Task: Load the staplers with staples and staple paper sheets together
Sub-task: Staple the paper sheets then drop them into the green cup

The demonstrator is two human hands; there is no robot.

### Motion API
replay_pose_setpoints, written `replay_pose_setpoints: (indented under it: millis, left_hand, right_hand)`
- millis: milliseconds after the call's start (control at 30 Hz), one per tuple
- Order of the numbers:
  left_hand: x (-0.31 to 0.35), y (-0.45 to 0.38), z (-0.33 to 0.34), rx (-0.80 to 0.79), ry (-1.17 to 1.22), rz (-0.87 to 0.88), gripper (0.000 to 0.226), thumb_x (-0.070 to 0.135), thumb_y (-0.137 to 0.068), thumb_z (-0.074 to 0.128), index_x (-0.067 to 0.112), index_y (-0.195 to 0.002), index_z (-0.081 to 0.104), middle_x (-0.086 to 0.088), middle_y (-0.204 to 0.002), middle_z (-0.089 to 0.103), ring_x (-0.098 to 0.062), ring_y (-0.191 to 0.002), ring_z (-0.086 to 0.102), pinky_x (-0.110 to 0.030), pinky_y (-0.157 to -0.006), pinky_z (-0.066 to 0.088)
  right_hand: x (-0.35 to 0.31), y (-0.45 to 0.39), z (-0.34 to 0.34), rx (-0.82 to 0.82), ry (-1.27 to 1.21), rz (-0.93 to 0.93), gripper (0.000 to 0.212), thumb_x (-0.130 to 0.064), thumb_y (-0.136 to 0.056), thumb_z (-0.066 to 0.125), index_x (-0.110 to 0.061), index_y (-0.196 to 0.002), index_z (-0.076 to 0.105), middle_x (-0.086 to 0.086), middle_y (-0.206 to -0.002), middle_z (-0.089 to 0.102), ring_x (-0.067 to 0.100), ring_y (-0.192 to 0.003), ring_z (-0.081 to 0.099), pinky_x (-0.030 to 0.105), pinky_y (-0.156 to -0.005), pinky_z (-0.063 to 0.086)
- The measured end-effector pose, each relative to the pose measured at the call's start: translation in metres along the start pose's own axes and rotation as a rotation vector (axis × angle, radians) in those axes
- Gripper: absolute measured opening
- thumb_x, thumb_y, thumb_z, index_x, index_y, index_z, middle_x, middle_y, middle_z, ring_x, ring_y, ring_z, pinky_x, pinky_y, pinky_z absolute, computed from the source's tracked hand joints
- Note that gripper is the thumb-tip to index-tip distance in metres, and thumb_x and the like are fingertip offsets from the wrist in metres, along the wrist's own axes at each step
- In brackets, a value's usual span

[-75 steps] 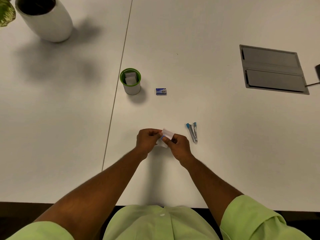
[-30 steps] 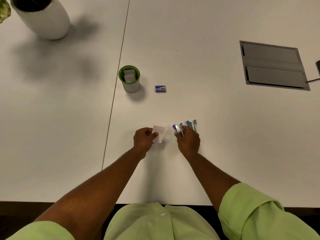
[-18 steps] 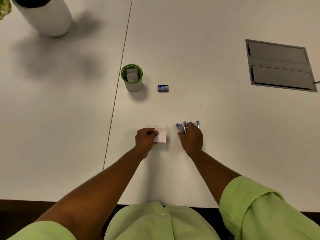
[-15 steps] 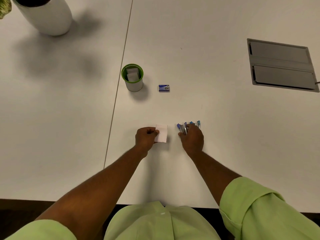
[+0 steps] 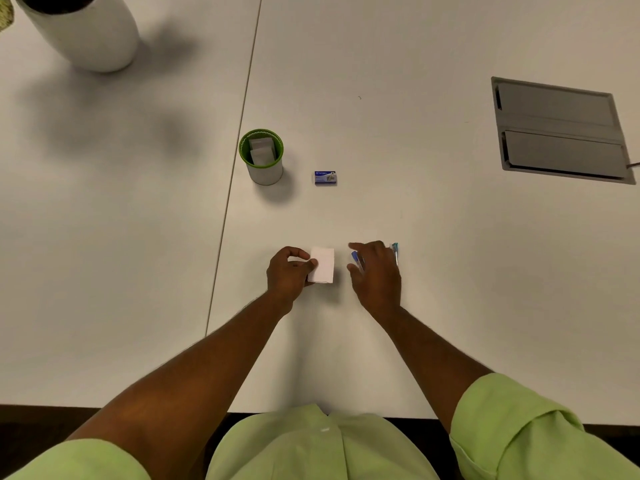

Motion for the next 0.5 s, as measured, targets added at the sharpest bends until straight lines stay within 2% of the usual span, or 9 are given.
replay_pose_setpoints:
  millis: [100, 267, 333, 433, 500]
  left_hand:
    - [0.002, 0.0, 0.003, -0.022, -0.02, -0.005, 0.016, 0.008, -0.082, 0.08, 0.009, -0.092, 0.067, -0.017, -0.105, 0.071, -0.032, -0.097, 0.07, -0.041, -0.07, 0.064]
    - [0.005, 0.004, 0.008, -0.057, -0.011, -0.016, 0.006, 0.003, -0.083, 0.075, 0.006, -0.088, 0.074, -0.014, -0.105, 0.072, -0.032, -0.097, 0.07, -0.044, -0.074, 0.064]
    - [0.003, 0.005, 0.009, -0.092, 0.022, -0.027, 0.006, 0.004, -0.085, 0.073, 0.003, -0.091, 0.074, -0.017, -0.103, 0.073, -0.035, -0.09, 0.073, -0.042, -0.075, 0.064]
    - [-0.001, 0.007, 0.012, -0.154, 0.074, -0.057, 0.015, 0.016, -0.093, 0.07, 0.002, -0.096, 0.074, -0.022, -0.099, 0.075, -0.035, -0.084, 0.076, -0.042, -0.082, 0.062]
    - [-0.001, 0.009, 0.011, -0.14, 0.091, -0.055, 0.026, 0.03, -0.096, 0.066, 0.006, -0.095, 0.073, -0.019, -0.097, 0.076, -0.033, -0.086, 0.075, -0.042, -0.086, 0.061]
  right_hand:
    - [-0.017, 0.001, 0.005, -0.074, -0.043, -0.149, 0.042, -0.014, -0.081, 0.075, -0.027, -0.12, 0.069, -0.005, -0.109, 0.057, 0.017, -0.102, 0.052, 0.022, -0.082, 0.041]
    - [-0.025, 0.005, 0.007, -0.077, -0.081, -0.183, 0.03, -0.012, -0.083, 0.075, -0.025, -0.11, 0.074, -0.004, -0.112, 0.059, 0.018, -0.103, 0.054, 0.027, -0.08, 0.049]
    - [-0.025, 0.005, 0.006, -0.055, -0.133, -0.177, 0.023, -0.013, -0.084, 0.076, -0.025, -0.104, 0.076, -0.005, -0.113, 0.062, 0.018, -0.105, 0.055, 0.027, -0.083, 0.049]
    - [-0.024, 0.003, 0.007, -0.045, -0.23, -0.146, 0.011, -0.02, -0.087, 0.076, -0.023, -0.097, 0.076, -0.008, -0.111, 0.065, 0.012, -0.106, 0.058, 0.027, -0.084, 0.05]
    - [-0.02, 0.001, 0.009, -0.055, -0.338, -0.071, 0.009, -0.022, -0.089, 0.074, -0.021, -0.097, 0.073, -0.011, -0.105, 0.069, 0.007, -0.101, 0.062, 0.028, -0.081, 0.054]
Point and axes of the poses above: each hand's wrist, its own y-axis away from the middle knuckle, its own z-axis out of the palm, x = y × z, the point moved 7 cm from there along -y, towards the middle knuckle
